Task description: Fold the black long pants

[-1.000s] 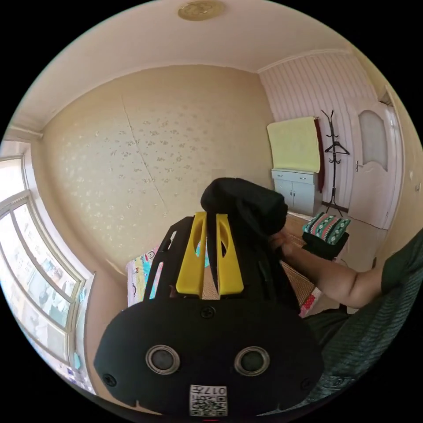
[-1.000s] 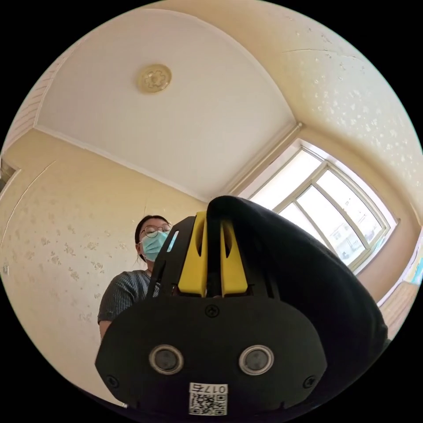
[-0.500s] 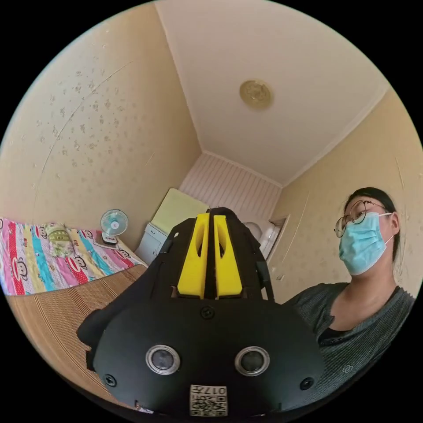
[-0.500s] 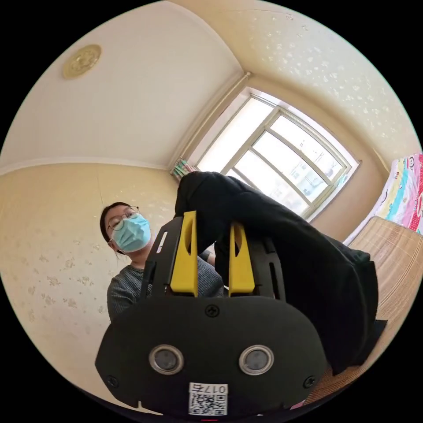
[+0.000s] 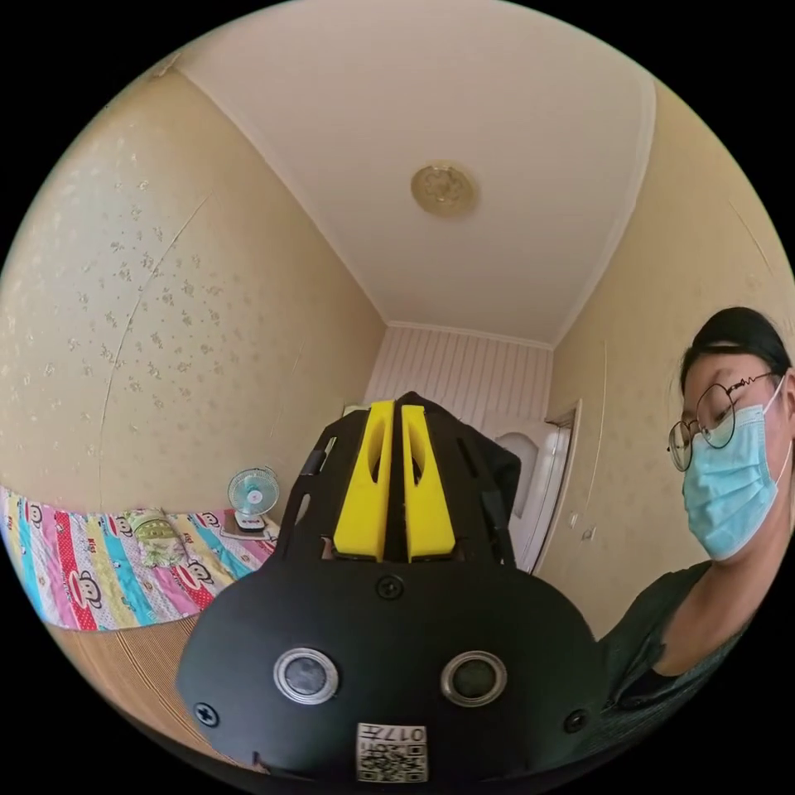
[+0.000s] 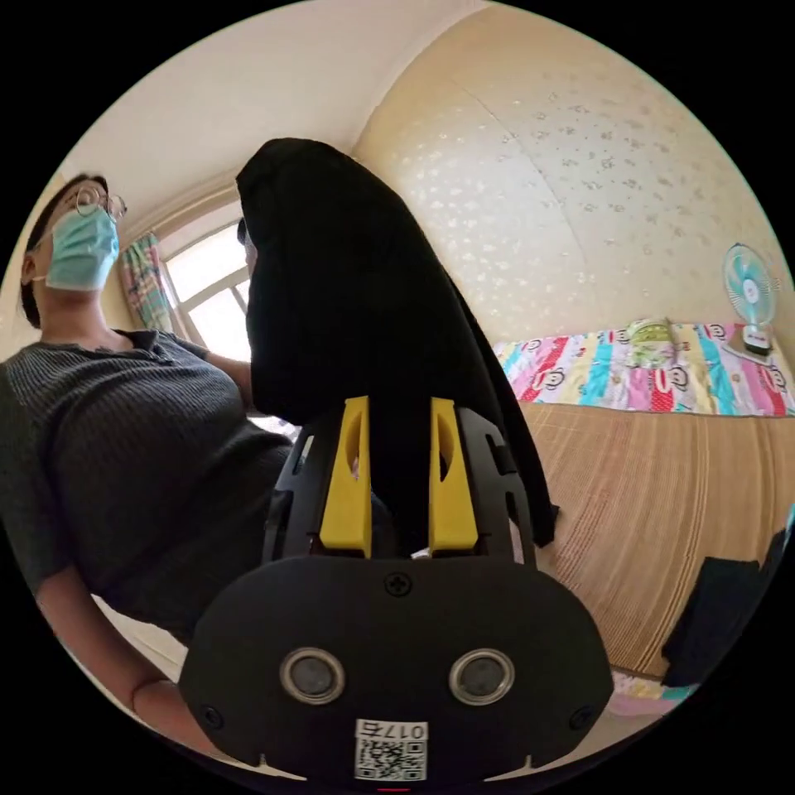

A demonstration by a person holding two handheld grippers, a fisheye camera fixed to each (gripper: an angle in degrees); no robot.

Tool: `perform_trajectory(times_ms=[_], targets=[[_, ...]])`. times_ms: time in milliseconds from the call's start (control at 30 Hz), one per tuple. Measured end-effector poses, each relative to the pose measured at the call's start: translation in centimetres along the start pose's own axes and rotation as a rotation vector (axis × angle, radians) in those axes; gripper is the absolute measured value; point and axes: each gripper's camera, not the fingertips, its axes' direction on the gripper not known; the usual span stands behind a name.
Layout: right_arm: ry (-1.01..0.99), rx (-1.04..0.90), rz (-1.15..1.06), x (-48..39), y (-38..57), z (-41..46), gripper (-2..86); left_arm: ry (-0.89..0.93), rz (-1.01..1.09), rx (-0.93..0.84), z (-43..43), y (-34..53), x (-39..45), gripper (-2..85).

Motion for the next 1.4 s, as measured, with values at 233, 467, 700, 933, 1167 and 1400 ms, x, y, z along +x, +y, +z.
perform_trajectory(times_ms=[233,467,700,933,1167,1400], targets=[[0.354,0.117,-0.143,-9.4,2.4,2.5,23.5,-0.036,-0.052,0.114,-0.4,-3.6,1.7,-0.9],[0.616,0.142,-0.387,-17.9,-0.2,5.6,24.2,-0.048,-0.093,0.157,-1.5,-8.3,2.9,-0.9],[0.738,0.257,-0.658,-24.6,-1.2,6.8,14.5,-0.142,-0.146,0.159,-5.2,-11.3,2.0,-0.8],[0.510,0.376,-0.538,-24.8,-5.0,0.2,4.1,-0.247,-0.182,0.182,-10.6,-13.6,0.3,-0.8],[0.512,0.522,-0.540,-26.2,-11.1,-6.7,3.3,-0.295,-0.077,0.194,-17.6,-17.3,0.0,-0.8],[0.543,0.665,-0.585,-29.8,-16.2,-11.9,3.2,-0.495,0.262,0.084,-22.6,-21.6,5.6,-0.9]])
